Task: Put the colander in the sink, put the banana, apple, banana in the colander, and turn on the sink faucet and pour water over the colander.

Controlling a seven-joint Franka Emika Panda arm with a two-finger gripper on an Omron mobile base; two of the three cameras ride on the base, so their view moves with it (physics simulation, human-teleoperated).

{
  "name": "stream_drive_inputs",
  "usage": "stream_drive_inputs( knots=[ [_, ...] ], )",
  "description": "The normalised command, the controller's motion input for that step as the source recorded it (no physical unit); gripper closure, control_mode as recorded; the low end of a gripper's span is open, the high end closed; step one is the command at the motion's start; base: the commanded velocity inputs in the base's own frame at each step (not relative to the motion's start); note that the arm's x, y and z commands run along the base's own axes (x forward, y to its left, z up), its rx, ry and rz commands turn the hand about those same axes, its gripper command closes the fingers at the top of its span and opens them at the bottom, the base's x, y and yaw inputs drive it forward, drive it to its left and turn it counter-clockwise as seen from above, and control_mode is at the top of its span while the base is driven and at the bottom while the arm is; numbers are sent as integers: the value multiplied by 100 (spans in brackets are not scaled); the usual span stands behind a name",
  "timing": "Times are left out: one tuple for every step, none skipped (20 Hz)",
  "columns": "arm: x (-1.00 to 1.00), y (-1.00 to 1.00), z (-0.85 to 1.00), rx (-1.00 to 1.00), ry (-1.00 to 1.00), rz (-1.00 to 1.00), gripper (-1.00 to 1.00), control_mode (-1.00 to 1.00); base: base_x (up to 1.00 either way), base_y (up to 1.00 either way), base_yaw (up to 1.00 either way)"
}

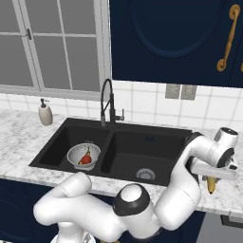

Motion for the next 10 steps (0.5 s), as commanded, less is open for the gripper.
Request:
stream_drive_inputs(
  knots=[
    [0, 56, 75, 0, 2, 15, 100, -100, 0, 0, 0],
    [0, 60, 70, 0, 0, 12, 100, -100, 0, 0, 0],
    [-8, 75, 53, 0, 0, 11, 100, -100, 0, 0, 0],
    [-15, 83, 45, 0, 0, 8, 100, -100, 0, 0, 0],
    [-17, 98, 29, 0, 0, 8, 100, -100, 0, 0, 0],
    [-19, 100, 17, -9, -3, 5, 100, -100, 0, 0, 0],
    [-21, 99, 21, -11, -15, 4, 100, -100, 0, 0, 0],
    [-22, 96, 17, -11, -15, 3, 100, -100, 0, 0, 0],
    [-28, 88, 13, -8, -15, 2, 100, -100, 0, 0, 0],
    [-32, 89, 9, -8, -15, 1, 100, -100, 0, 0, 0]
  ],
)
